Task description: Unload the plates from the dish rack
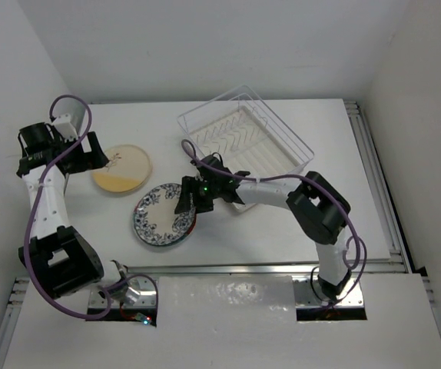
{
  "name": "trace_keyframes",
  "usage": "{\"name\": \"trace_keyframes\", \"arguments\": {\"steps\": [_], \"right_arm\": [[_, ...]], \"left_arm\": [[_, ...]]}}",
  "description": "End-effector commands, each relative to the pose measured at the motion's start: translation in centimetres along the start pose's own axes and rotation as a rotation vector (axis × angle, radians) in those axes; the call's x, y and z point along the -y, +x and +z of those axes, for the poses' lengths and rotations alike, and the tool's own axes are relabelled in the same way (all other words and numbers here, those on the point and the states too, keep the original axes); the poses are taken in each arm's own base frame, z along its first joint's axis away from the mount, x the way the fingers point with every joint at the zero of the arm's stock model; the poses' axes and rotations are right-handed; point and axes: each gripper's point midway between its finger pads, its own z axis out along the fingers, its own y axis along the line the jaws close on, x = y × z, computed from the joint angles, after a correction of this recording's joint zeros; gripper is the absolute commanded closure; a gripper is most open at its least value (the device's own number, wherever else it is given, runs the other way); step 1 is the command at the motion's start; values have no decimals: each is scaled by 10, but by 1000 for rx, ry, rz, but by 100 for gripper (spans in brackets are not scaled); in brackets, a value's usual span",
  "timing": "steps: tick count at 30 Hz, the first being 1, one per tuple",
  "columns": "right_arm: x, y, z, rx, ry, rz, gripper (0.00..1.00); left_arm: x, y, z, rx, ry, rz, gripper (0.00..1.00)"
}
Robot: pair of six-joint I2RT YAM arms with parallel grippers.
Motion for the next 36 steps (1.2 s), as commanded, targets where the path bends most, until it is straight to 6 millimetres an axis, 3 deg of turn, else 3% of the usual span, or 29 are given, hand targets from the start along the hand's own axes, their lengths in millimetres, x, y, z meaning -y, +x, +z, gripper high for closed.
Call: {"name": "trace_keyframes", "arguments": {"steps": [1,4,9,10,16,21,25,33,36], "right_arm": [[-23,-15,-3,18,-34,-83,37],[2,-7,-4,-30,94,-95,35],[16,-6,-6,-78,211,-145,31],[29,-2,-8,-94,277,-163,31],[35,5,4,-153,347,-232,32],[32,9,12,-158,376,-294,38],[28,7,13,-149,382,-324,38],[20,-4,-3,-139,437,-475,32],[2,-18,-18,-105,429,-517,28]], "left_arm": [[2,-12,-3,29,20,37,0],[1,-11,-2,25,23,40,0],[1,-12,-1,23,24,48,0],[1,-11,0,21,26,48,0],[0,-13,-1,23,26,60,0],[-1,-12,-2,15,19,67,0],[-1,-9,-2,7,21,69,0],[0,-8,-2,6,27,73,0],[-1,-10,-3,7,21,82,0]]}}
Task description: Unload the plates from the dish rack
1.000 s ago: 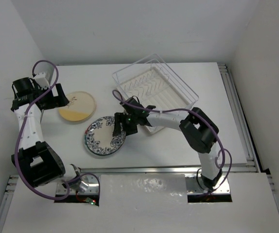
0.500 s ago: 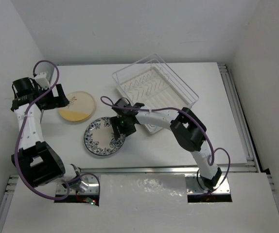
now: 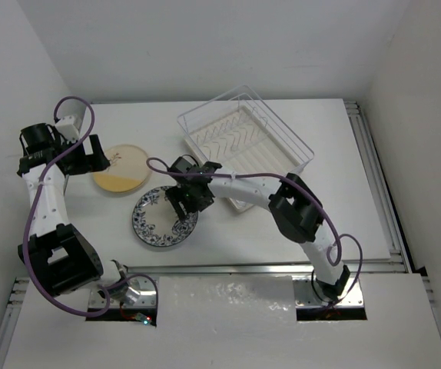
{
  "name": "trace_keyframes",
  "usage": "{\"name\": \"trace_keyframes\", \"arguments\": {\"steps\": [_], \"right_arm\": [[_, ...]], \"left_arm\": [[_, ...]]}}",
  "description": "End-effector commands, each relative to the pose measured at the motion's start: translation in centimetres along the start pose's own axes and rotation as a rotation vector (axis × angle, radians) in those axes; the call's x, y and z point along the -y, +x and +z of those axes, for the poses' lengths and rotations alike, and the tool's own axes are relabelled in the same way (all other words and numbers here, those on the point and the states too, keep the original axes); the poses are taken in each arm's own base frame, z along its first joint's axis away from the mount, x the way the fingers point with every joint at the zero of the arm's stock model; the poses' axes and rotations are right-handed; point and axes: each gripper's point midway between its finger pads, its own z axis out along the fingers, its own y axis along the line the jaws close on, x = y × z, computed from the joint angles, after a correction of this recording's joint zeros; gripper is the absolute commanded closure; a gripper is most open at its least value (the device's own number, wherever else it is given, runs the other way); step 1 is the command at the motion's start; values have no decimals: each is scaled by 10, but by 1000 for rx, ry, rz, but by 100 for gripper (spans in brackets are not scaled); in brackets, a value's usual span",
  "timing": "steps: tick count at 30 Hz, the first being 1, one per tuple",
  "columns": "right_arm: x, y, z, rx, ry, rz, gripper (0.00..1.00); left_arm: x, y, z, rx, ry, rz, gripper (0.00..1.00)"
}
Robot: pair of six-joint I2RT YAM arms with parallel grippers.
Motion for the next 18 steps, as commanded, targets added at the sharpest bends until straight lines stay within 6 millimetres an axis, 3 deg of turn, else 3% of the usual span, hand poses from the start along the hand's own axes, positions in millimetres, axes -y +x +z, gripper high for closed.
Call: {"name": "trace_keyframes", "arguments": {"steps": [1,3,4,5,6,7,9,10,12,13,14,16,17,18], "right_arm": [[-8,-34,-44,106,9,-86,26],[-10,-44,-65,143,4,-107,19],[-18,-58,-90,202,-16,-119,15],[-18,-61,-103,218,-20,-143,5],[-23,-71,-121,262,-34,-155,1],[-23,-81,-151,327,-32,-161,1],[-9,-87,-182,388,23,-166,1],[8,-93,-214,460,87,-145,1],[59,-83,-232,449,187,-54,1],[82,-76,-256,478,224,9,1],[136,-57,-257,428,311,147,1],[185,-32,-276,435,384,286,1],[223,-20,-314,534,452,396,1],[243,3,-310,518,505,436,1]], "left_arm": [[-4,-21,-8,53,-17,49,0],[-5,-22,-10,47,-29,52,0],[-9,-26,-14,52,-54,64,0],[-12,-26,-17,47,-73,68,0],[-14,-27,-21,41,-98,76,0],[-26,-25,-26,24,-166,78,0],[-40,-21,-34,5,-259,72,0],[-57,-14,-41,-19,-350,52,0],[-70,-1,-46,-52,-419,31,0],[-79,6,-51,-64,-462,13,0],[-80,13,-53,-70,-477,1,0],[-87,22,-57,-85,-517,-14,0],[-88,24,-59,-84,-530,-19,0],[-89,28,-58,-90,-546,-29,0]]}}
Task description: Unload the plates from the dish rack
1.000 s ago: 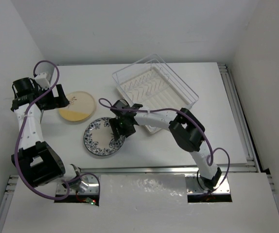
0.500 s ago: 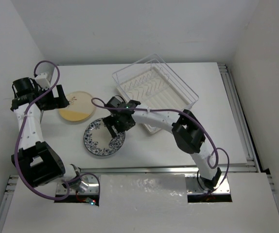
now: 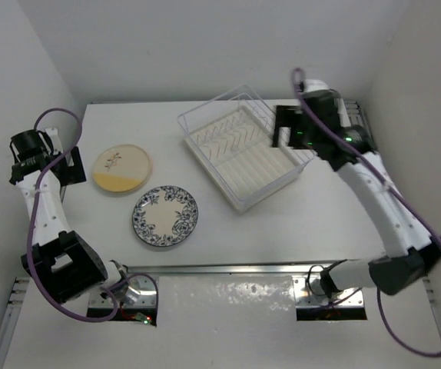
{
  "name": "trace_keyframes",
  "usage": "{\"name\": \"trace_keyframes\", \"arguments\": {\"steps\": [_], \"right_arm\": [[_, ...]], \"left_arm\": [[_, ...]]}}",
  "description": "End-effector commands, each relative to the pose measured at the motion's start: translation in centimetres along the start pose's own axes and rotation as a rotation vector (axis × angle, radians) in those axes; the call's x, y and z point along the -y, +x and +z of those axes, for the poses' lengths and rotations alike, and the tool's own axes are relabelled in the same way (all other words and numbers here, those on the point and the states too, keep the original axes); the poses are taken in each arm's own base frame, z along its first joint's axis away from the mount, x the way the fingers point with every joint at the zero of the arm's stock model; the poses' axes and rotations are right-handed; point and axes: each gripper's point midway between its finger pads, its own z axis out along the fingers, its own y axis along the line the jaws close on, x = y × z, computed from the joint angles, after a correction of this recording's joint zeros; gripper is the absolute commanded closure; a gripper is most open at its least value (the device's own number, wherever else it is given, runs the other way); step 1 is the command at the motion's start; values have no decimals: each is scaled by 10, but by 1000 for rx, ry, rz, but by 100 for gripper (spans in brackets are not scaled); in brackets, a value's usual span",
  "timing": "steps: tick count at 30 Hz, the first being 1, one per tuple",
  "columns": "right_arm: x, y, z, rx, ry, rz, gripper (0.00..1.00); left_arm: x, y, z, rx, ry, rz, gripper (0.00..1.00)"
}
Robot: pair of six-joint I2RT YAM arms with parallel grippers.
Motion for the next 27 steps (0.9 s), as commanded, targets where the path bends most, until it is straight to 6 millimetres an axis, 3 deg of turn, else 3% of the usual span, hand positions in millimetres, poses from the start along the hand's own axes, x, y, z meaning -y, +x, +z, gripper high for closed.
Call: {"name": "trace_keyframes", "arguments": {"steps": [1,2,3,5,7,17,27], "right_arm": [[118,41,-28,-32,341,138,1],[152,27,-53,84,425,203,1],[168,43,-54,76,474,218,1],[203,42,-67,136,564,274,1],[215,46,-69,147,592,285,1],[216,38,-46,220,538,242,1],[220,35,-35,232,536,185,1]], "left_arm": [[-20,7,-12,6,-124,-22,0],[-21,8,-15,13,-127,-22,0],[-19,10,-15,13,-119,-24,0],[-20,11,-20,28,-122,-31,0],[-20,10,-23,44,-122,-27,0],[-17,-17,-58,215,-133,-134,0],[-24,-14,-82,277,-198,-129,0]]}}
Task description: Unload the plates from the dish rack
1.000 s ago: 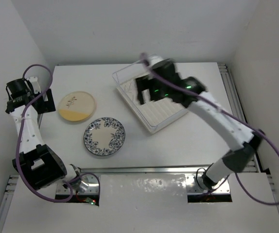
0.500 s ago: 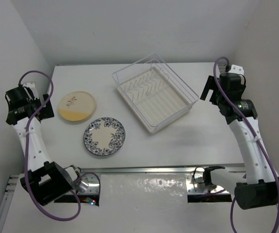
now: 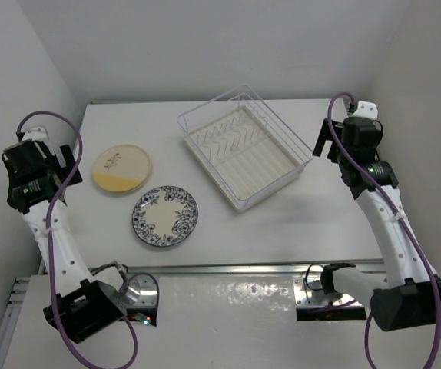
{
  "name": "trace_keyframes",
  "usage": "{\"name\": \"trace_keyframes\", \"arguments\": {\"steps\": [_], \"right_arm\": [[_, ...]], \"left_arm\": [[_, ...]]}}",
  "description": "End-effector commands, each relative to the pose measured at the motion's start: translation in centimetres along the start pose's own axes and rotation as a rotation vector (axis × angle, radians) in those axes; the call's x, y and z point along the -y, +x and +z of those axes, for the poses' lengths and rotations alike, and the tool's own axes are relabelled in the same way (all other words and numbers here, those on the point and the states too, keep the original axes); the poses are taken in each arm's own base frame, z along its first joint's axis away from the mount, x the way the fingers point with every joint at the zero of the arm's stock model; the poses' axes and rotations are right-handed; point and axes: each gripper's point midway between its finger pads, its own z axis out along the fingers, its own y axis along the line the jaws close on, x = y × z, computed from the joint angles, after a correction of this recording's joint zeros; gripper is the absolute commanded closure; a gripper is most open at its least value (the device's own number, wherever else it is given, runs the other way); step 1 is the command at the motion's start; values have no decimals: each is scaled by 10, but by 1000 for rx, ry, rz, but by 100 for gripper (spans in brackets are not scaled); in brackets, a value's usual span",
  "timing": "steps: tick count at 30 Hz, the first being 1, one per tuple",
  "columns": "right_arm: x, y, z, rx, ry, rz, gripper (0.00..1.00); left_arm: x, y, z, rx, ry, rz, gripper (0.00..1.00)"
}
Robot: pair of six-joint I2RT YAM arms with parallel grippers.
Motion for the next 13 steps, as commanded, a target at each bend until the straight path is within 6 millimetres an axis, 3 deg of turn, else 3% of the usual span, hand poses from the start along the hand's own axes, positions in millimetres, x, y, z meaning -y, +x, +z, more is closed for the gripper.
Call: {"name": "trace_keyframes", "arguments": {"steps": [1,13], "right_arm": [[-3,-15,4,57,-17,-23,1],[-7,-14,7,59,-34,-30,1]], "left_arm": [[-8,-15,-13,85,-39,-37,0],[-5,-12,-17,78,-24,-55,0]]}}
